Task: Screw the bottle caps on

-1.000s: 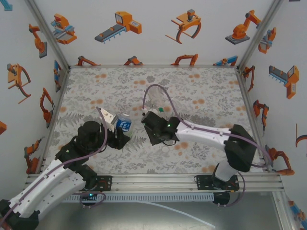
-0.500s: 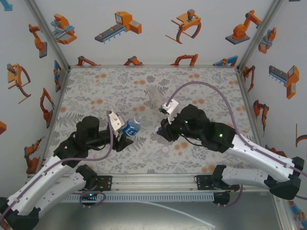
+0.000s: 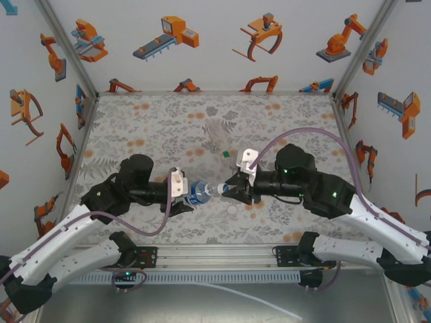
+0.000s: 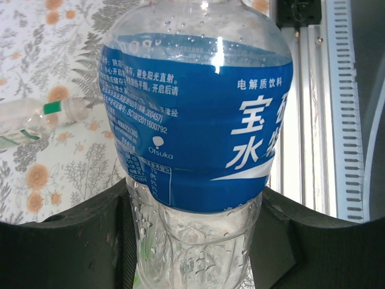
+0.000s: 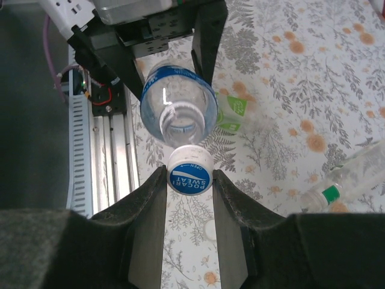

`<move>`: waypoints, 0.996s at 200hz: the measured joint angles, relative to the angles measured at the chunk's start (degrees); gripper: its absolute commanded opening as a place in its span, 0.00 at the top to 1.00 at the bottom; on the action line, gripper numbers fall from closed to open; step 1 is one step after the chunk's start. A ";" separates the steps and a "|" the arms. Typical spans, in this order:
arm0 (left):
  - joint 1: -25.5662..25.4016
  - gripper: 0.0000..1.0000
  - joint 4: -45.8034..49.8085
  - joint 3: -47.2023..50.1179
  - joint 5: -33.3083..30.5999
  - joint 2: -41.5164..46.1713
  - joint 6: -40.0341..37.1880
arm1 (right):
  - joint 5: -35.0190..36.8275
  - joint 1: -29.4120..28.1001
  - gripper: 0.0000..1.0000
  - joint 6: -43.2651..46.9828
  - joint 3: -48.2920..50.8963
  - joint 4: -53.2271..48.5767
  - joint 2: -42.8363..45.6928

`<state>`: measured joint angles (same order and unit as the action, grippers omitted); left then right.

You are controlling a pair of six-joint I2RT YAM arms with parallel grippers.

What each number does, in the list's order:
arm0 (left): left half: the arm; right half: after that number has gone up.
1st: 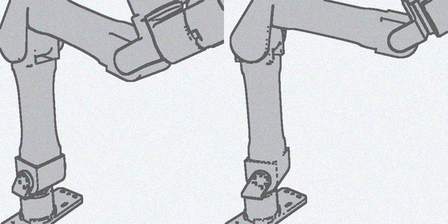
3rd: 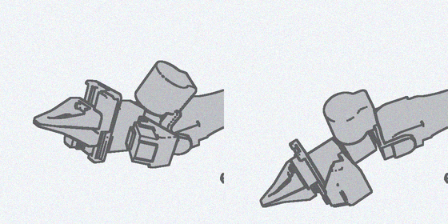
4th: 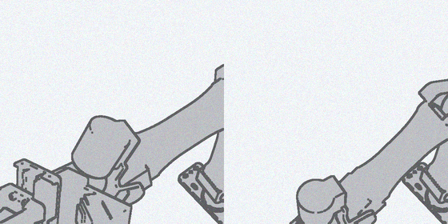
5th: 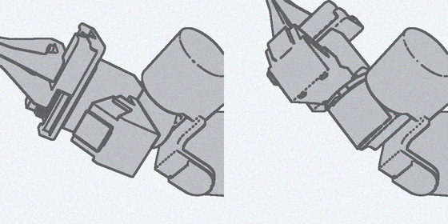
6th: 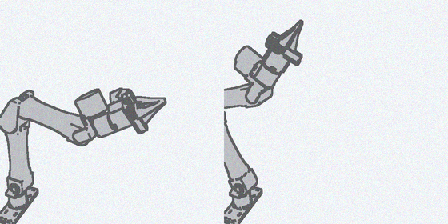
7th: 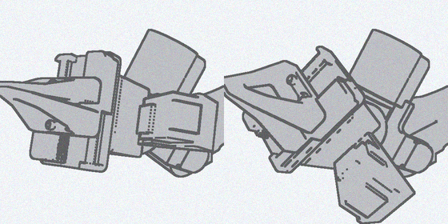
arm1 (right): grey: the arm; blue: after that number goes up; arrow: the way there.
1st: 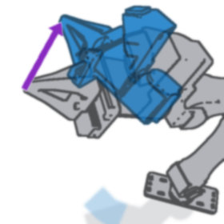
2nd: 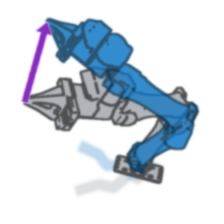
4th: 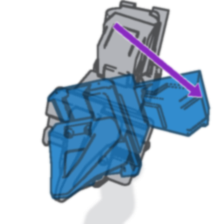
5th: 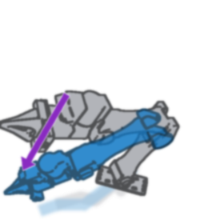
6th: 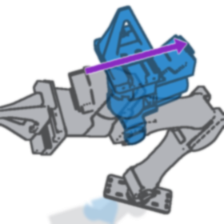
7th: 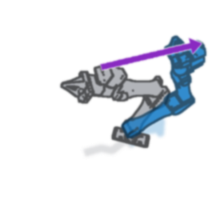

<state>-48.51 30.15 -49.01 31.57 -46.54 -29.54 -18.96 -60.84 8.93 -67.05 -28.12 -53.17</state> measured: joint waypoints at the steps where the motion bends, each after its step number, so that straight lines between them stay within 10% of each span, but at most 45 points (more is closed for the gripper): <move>1: -0.02 1.00 0.04 -0.02 0.00 -0.09 -0.04 | -0.02 0.00 0.93 0.02 0.00 0.00 -0.04; 199: -1.40 1.00 2.89 -0.92 4.46 -4.44 -1.92 | -6.16 0.00 0.96 1.66 -1.01 -2.73 -2.49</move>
<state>-49.91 33.04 -49.93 36.03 -50.98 -31.46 -25.12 -60.84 10.59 -68.05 -30.85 -55.66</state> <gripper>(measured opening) 0.568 0.339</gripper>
